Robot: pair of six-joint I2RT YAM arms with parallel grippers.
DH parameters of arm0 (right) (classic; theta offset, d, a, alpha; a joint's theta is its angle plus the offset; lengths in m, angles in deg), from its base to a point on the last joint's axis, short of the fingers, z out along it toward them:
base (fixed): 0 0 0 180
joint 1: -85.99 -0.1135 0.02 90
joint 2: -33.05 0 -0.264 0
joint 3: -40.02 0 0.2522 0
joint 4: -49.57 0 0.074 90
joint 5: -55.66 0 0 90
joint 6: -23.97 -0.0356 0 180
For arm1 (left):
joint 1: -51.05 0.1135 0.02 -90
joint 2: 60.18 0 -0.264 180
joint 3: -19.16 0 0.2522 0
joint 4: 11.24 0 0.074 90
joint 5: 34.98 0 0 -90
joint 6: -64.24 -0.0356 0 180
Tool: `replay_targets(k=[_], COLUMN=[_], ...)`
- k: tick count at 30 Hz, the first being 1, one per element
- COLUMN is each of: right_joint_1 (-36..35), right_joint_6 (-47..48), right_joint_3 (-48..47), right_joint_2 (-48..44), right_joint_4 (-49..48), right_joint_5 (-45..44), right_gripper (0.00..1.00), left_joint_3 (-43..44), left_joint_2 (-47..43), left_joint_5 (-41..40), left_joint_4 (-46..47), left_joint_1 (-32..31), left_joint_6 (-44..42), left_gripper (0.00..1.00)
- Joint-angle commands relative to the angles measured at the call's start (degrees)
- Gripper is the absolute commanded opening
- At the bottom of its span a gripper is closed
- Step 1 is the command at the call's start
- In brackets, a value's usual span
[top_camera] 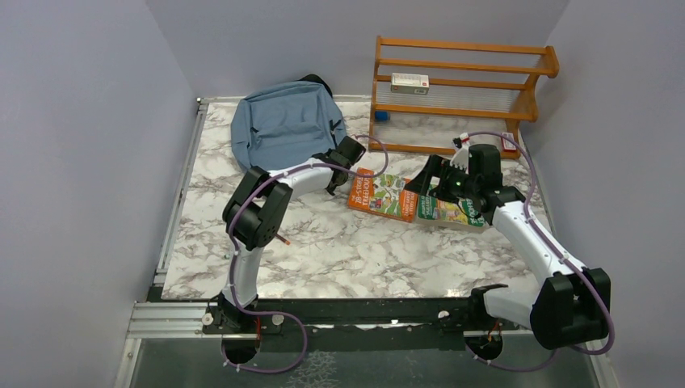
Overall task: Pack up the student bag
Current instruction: Move the student bag to the center of the board.
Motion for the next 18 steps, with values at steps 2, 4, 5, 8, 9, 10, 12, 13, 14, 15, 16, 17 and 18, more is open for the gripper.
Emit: replay_targets(k=[2, 4, 5, 8, 9, 10, 12, 13, 14, 15, 16, 17, 18], right_joint_1=[0.4, 0.4, 0.4, 0.4, 0.4, 0.4, 0.4, 0.4, 0.4, 0.4, 0.4, 0.4, 0.4], right_joint_6=[-0.2, -0.7, -1.1, -2.4, -2.8, -3.2, -3.8, -4.1, -4.3, -4.4, -4.6, -4.7, -4.8], right_joint_3=[-1.5, -1.5, -1.5, -1.1, -1.0, -0.9, -0.7, -0.8, -0.8, -0.7, -0.6, -0.6, -0.5], right_joint_2=[-2.5, -3.1, -3.6, -4.6, -5.0, -5.2, -5.8, -5.9, -6.1, -6.4, -6.6, -7.0, -7.3], right_joint_4=[0.5, 1.2, 1.4, 1.7, 1.7, 1.7, 2.0, 2.1, 2.3, 2.5, 2.7, 2.8, 3.0], right_joint_5=[-2.8, -4.3, -5.1, -6.9, -7.4, -7.6, -8.1, -8.3, -8.4, -8.6, -8.7, -8.9, -9.0], right_gripper=[0.98, 0.98, 0.98, 0.98, 0.98, 0.97, 0.97, 0.97, 0.97, 0.97, 0.97, 0.97, 0.97], left_joint_3=[5.2, 8.2, 9.8, 15.0, 16.9, 18.9, 22.5, 23.9, 25.2, 26.2, 26.9, 27.6, 28.2], left_joint_2=[-1.4, -2.5, -3.0, -3.7, -3.7, -3.6, -3.5, -3.6, -4.0, -4.3, -5.0, -5.7, -6.4], left_joint_5=[0.3, 1.6, 2.9, 6.2, 7.0, 8.0, 9.9, 11.0, 11.9, 13.0, 14.1, 15.0, 15.7], left_joint_4=[-3.8, -6.3, -7.8, -12.7, -14.6, -16.8, -21.1, -23.3, -25.1, -26.9, -28.4, -29.8, -31.6], left_joint_1=[0.9, 1.2, 1.5, 2.1, 2.1, 2.0, 2.0, 2.0, 2.0, 2.0, 1.9, 1.8, 1.6], left_joint_6=[2.7, 4.1, 5.0, 6.8, 7.2, 7.8, 9.2, 10.1, 11.0, 12.1, 12.9, 13.3, 15.2], left_gripper=[0.0, 0.0, 0.0, 0.0, 0.0, 0.0, 0.0, 0.0, 0.0, 0.0, 0.0, 0.0, 0.0])
